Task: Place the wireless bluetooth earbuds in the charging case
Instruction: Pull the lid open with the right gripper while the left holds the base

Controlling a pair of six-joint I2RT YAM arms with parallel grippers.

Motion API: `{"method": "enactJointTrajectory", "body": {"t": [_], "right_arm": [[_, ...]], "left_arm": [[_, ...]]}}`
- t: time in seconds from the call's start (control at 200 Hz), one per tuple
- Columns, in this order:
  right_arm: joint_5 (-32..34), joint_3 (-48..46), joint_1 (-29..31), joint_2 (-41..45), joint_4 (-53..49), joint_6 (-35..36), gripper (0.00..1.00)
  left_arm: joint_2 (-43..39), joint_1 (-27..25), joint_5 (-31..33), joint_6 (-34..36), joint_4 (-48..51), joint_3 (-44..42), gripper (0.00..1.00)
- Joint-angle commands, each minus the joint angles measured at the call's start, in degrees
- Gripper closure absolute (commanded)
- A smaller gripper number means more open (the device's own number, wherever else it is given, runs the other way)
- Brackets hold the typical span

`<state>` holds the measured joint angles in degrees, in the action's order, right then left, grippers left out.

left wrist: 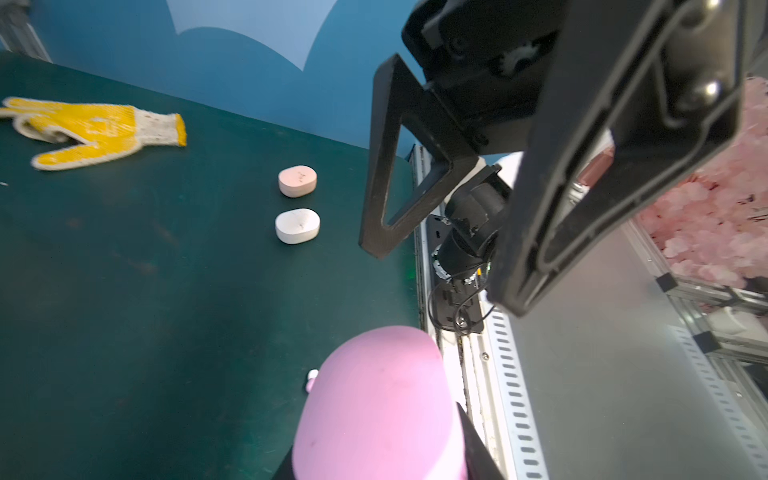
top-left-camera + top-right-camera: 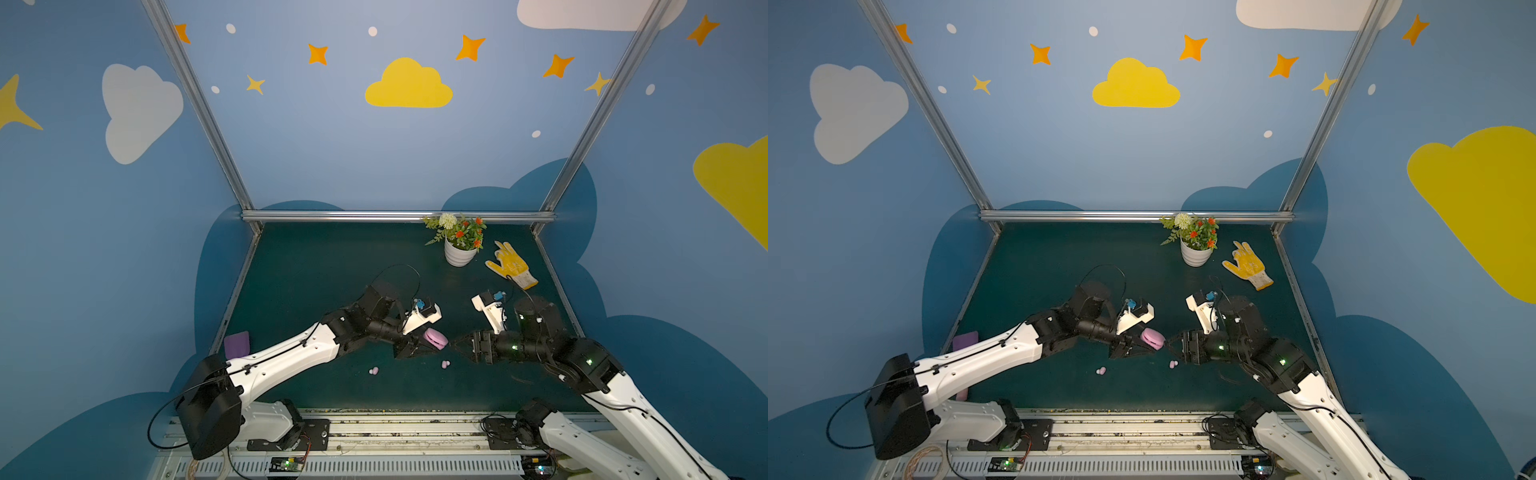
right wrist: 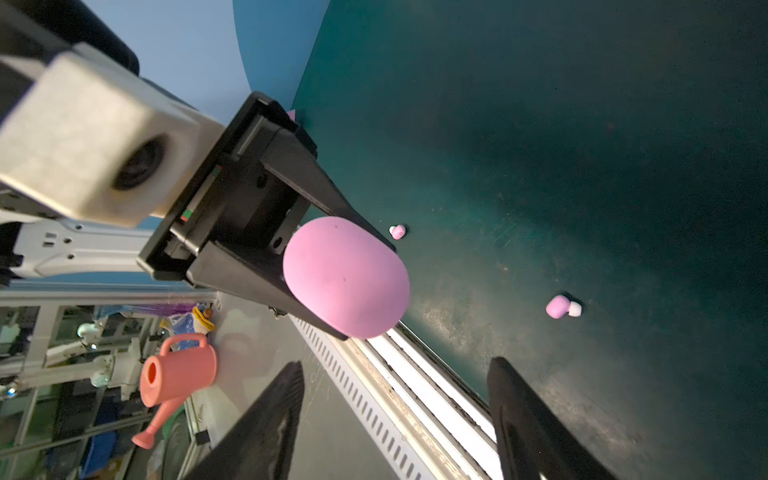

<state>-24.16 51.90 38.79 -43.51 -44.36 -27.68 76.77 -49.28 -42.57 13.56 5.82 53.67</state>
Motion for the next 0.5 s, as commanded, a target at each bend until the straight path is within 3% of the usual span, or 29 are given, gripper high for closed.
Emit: {"method": "enactJointTrajectory", "body": {"t": [0.0,0.491], "right_arm": [[2.0,3.4,1.8,-1.8,0.7,5.7,0.32],[6.0,4.2,7.0,-6.5,0.4,9.5,0.32]], "left_arm": [[0.4,0.1,-3.4,-0.8,-0.2,1.4,0.85],[0.4,0.3,-3.4,-0.7,0.0,1.6,0.85]]}}
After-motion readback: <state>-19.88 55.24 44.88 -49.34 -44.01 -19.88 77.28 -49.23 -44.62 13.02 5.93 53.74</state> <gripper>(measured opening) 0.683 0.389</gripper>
